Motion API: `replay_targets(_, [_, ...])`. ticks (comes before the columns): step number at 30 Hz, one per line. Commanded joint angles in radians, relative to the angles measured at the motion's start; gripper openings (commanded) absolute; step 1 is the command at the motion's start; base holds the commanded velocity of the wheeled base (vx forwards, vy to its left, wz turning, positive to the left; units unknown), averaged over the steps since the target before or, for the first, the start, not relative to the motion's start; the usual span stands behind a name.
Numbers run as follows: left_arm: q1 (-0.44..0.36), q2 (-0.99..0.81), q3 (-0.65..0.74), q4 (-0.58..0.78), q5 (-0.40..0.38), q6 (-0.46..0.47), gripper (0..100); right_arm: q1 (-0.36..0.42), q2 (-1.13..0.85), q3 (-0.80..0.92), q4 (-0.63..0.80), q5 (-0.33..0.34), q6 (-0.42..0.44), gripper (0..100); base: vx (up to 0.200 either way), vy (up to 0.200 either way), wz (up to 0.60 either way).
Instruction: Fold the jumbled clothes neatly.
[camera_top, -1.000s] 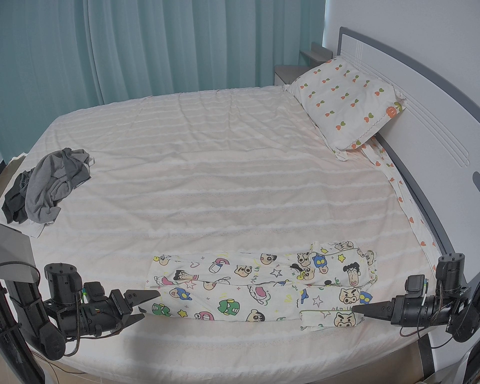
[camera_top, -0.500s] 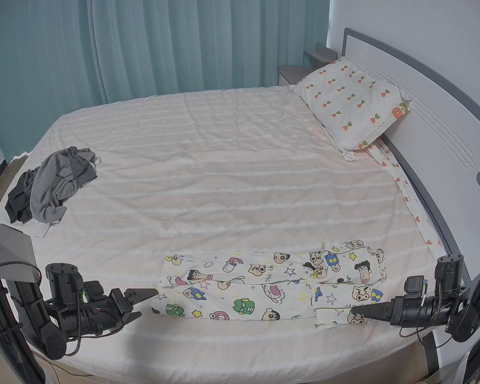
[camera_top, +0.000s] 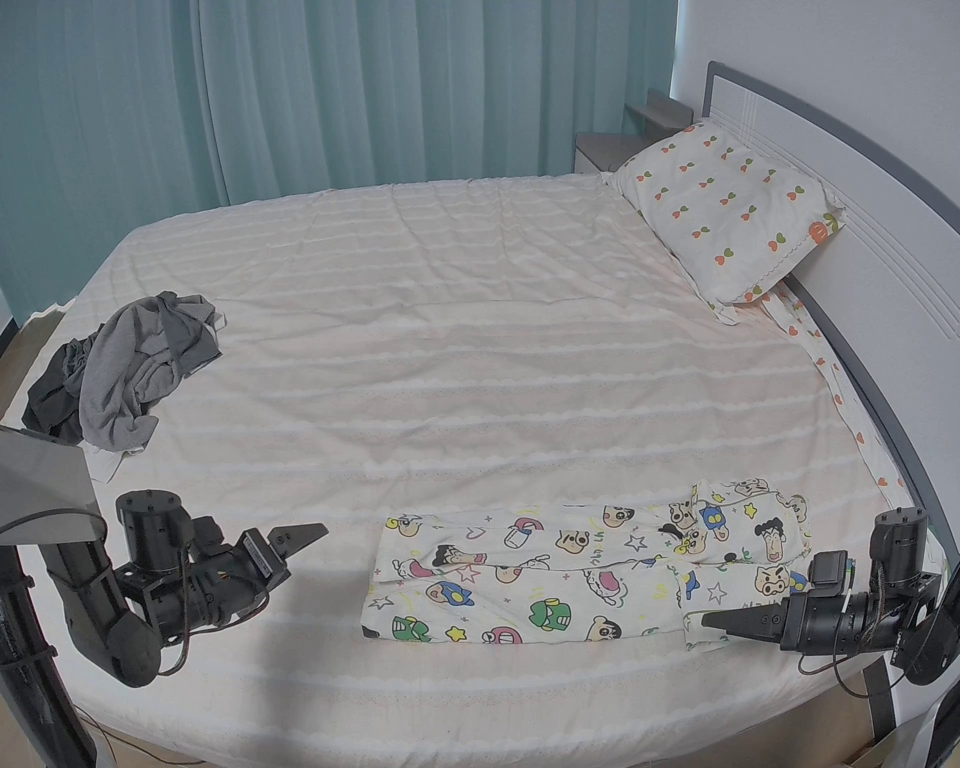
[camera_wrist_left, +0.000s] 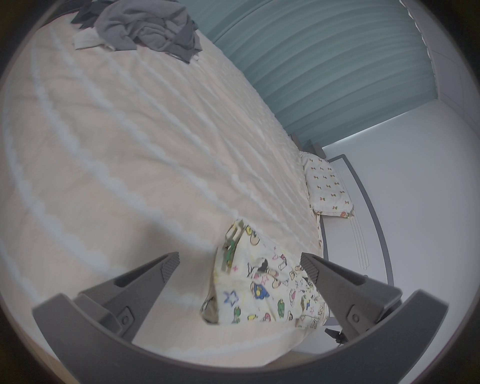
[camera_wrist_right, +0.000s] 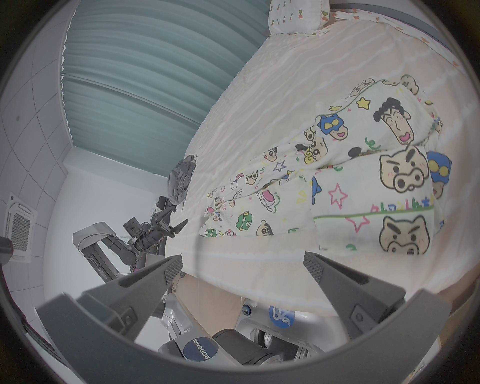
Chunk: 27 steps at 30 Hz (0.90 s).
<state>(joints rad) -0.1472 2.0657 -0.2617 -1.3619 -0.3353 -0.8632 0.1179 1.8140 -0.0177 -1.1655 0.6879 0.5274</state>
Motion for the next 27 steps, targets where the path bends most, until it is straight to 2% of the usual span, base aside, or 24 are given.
replay_targets(1, [-0.061, 0.074, -0.171, 0.109, 0.022, 0.006, 100, 0.002, 0.004, 0.015, 0.003, 0.001, 0.000, 100, 0.000, 0.000, 0.00])
replay_targets(8, [-0.129, 0.114, -0.303, 0.274, 0.022, 0.046, 100, 0.005, 0.005, 0.015, 0.004, 0.001, 0.000, 100, 0.000, 0.000, 0.00])
replay_targets(13, [-0.152, 0.151, -0.343, 0.277, 0.025, 0.052, 100, 0.005, 0.008, 0.015, 0.006, -0.001, 0.000, 100, 0.000, 0.000, 0.00])
replay_targets(17, [-0.170, 0.185, -0.380, 0.274, 0.056, 0.055, 100, 0.006, 0.008, 0.016, 0.009, -0.001, 0.000, 100, 0.000, 0.000, 0.00])
replay_targets(27, [-0.175, 0.192, -0.422, 0.276, 0.073, 0.055, 100, 0.014, 0.011, 0.015, 0.010, -0.001, 0.000, 100, 0.000, 0.000, 0.00])
